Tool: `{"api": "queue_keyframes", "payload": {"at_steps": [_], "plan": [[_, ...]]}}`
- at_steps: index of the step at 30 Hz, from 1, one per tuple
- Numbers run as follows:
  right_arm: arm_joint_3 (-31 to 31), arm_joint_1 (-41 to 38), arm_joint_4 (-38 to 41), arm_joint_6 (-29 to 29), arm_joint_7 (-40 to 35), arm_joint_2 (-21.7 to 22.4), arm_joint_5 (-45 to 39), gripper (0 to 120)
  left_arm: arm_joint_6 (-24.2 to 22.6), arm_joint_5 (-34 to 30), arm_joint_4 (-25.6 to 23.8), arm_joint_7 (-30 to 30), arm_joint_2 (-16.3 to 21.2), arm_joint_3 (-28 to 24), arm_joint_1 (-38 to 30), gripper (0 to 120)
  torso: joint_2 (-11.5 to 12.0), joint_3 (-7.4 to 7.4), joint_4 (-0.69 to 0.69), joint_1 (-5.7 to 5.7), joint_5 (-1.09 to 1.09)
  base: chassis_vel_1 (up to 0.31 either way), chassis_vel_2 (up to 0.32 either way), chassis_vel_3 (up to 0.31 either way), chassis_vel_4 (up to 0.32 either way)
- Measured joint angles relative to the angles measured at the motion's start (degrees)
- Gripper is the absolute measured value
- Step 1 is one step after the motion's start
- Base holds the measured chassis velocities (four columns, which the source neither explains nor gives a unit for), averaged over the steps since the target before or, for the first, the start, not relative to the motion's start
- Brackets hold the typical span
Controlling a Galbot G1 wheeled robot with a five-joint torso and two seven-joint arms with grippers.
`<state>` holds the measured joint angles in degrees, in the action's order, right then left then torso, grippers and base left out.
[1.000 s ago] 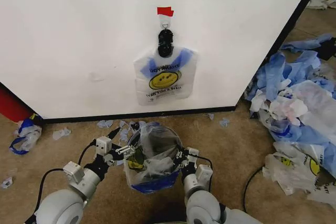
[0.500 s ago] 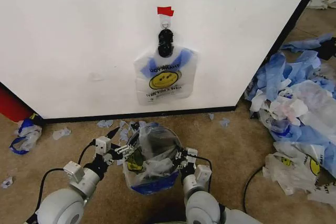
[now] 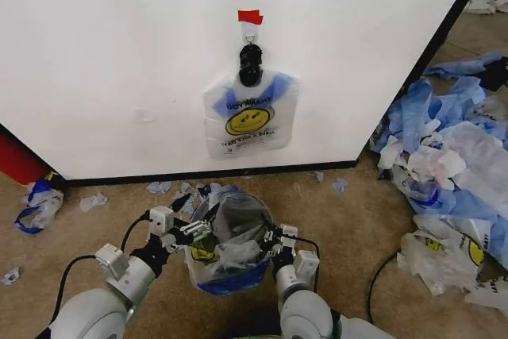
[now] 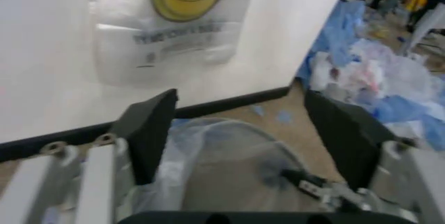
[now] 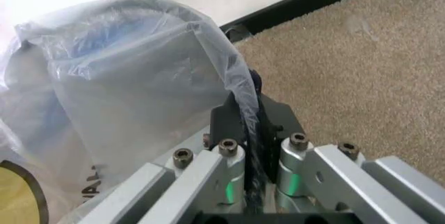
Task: Pick up the garbage bag from the wall and place it over the trash bin.
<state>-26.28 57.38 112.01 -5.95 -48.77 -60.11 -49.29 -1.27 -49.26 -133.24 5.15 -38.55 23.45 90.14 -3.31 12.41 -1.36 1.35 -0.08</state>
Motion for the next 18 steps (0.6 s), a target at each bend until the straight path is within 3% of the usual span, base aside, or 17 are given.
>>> {"api": "queue_keyframes", "payload": {"at_steps": [5,14,18], "plan": [[-0.04,0.06,0.0,-0.09,0.07,0.01,0.07,0,-2.48,-7.35,-1.64,2.4,4.77,-0.74,-1.74,50,0.0,0.0,0.0,0.0,-0.01,0.0,0.0,0.0,0.0],[-0.74,-0.13,-0.45,-0.26,0.3,-0.66,0.45,0,-6.89,-27.34,-2.02,11.5,17.48,-1.76,-5.42,17,-0.01,0.0,-0.02,0.0,0.0,0.0,0.0,0.0,0.0],[-2.59,-1.53,-1.33,-0.34,0.37,-1.48,0.47,0,-8.0,-33.34,-2.13,14.96,19.01,-1.73,-6.01,5,-0.01,0.0,0.0,0.0,0.0,0.0,0.0,0.0,0.0]]}}
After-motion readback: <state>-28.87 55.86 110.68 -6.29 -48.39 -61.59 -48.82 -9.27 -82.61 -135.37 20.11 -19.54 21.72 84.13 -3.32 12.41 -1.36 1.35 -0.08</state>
